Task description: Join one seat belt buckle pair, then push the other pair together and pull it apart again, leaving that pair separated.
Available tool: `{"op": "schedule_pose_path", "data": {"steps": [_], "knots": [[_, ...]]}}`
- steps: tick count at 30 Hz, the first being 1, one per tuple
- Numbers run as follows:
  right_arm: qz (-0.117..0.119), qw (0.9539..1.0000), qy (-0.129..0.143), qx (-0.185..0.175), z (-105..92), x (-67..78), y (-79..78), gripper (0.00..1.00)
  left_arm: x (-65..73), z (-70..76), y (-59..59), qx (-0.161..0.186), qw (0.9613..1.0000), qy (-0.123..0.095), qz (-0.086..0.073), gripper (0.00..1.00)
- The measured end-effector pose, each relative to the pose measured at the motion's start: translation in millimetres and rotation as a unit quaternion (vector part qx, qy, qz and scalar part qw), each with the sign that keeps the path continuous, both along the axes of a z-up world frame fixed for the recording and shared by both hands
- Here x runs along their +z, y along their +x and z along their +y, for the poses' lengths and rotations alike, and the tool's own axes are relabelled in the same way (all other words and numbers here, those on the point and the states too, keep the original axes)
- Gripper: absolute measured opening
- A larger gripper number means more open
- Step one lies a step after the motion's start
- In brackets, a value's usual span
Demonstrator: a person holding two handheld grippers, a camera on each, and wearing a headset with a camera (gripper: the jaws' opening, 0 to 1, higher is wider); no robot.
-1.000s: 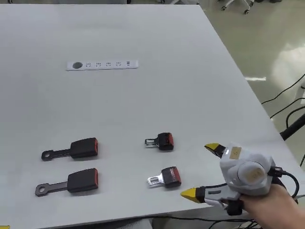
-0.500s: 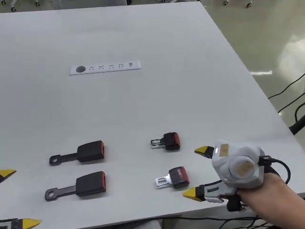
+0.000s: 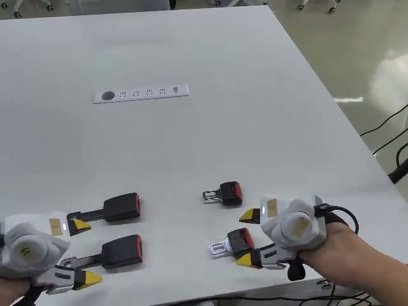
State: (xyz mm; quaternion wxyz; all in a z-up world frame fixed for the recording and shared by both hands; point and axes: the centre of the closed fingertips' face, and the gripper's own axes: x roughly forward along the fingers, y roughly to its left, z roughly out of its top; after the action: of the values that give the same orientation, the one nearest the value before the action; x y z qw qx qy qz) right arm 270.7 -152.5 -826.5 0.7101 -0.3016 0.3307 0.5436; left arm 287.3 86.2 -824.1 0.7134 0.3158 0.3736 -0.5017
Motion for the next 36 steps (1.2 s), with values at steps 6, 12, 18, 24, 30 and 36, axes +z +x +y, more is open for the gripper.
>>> {"op": "schedule_pose_path", "data": {"steps": [6, 12, 18, 24, 30, 36], "knots": [[0.005, 0.9997, -0.022, 0.014, -7.7, -12.3, 5.7, 0.48, -10.4, -13.8, 1.2, -0.03, 0.9994, 0.016, 0.009, 0.55], [0.021, 0.9982, -0.035, 0.045, -9.3, -22.0, 7.9, 0.39, -23.8, -16.1, 5.2, -0.049, 0.9983, 0.021, 0.021, 0.51], [0.018, 0.9971, -0.03, 0.068, -3.3, -24.2, 12.3, 0.35, -25.3, -20.7, 8.8, -0.065, 0.9975, 0.02, 0.018, 0.45], [0.019, 0.9953, -0.047, 0.082, -5.6, -27.3, 10.5, 0.33, -30.5, -18.8, 1.2, -0.091, 0.9945, 0.036, 0.036, 0.34], [0.029, 0.9972, -0.036, 0.059, -7.5, -27.7, 10.7, 0.32, -30.4, -21.3, 0.3, -0.081, 0.9946, 0.04, 0.052, 0.34], [0.029, 0.9975, -0.039, 0.051, -7.6, -27.2, 10.9, 0.32, -28.0, -25.1, -3.6, -0.095, 0.9925, 0.055, 0.054, 0.33]]}}
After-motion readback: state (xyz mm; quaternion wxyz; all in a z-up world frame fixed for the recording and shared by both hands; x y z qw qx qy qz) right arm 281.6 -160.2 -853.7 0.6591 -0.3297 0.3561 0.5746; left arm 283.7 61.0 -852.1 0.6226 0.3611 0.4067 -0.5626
